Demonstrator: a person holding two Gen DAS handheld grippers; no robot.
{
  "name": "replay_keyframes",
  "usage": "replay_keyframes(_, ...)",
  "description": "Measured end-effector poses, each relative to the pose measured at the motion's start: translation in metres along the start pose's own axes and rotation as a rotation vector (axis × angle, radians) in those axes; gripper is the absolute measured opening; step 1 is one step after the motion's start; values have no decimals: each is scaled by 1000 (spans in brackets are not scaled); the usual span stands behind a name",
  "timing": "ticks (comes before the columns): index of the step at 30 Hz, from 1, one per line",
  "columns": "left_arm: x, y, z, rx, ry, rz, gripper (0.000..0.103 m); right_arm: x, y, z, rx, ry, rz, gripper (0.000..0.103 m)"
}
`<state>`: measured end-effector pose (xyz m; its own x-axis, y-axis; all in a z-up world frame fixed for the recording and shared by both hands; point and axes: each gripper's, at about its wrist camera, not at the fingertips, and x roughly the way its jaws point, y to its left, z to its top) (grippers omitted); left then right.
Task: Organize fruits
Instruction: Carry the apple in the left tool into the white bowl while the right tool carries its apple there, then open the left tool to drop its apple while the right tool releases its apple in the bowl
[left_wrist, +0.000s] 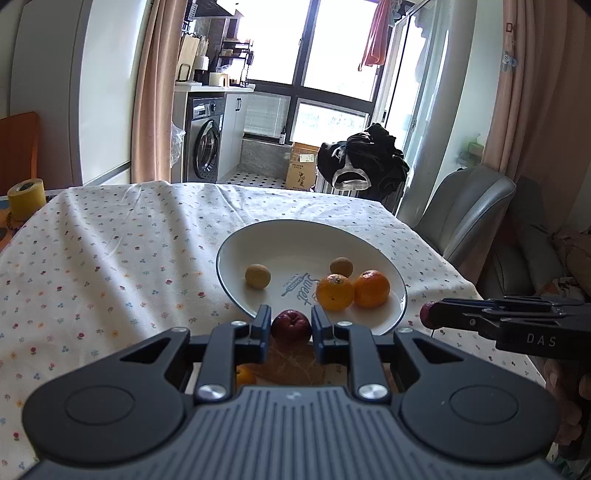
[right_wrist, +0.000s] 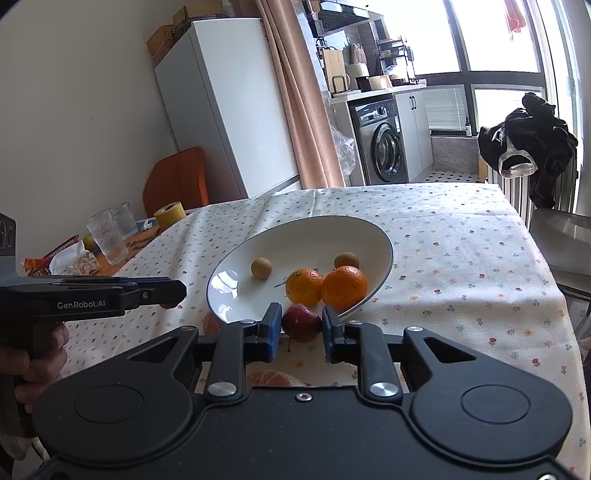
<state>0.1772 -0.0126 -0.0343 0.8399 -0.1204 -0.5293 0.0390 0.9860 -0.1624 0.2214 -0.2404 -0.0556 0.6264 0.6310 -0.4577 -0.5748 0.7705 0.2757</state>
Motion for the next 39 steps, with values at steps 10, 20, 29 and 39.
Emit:
replay_keyframes(10, 11, 6, 11, 8, -7, -15, 21, 12, 13, 12, -25, -14, 0, 22)
replay_keyframes(20, 32, -1, 21, 10, 27, -12, 21, 22, 8, 12, -8, -17, 3, 22)
replay_keyframes(29, 38, 4, 22, -35, 39, -16, 26, 24, 2, 12, 11, -15, 5, 22)
replay_keyframes(39, 17, 23, 10, -76, 34, 23, 42, 34, 15, 17, 18, -7, 29, 26)
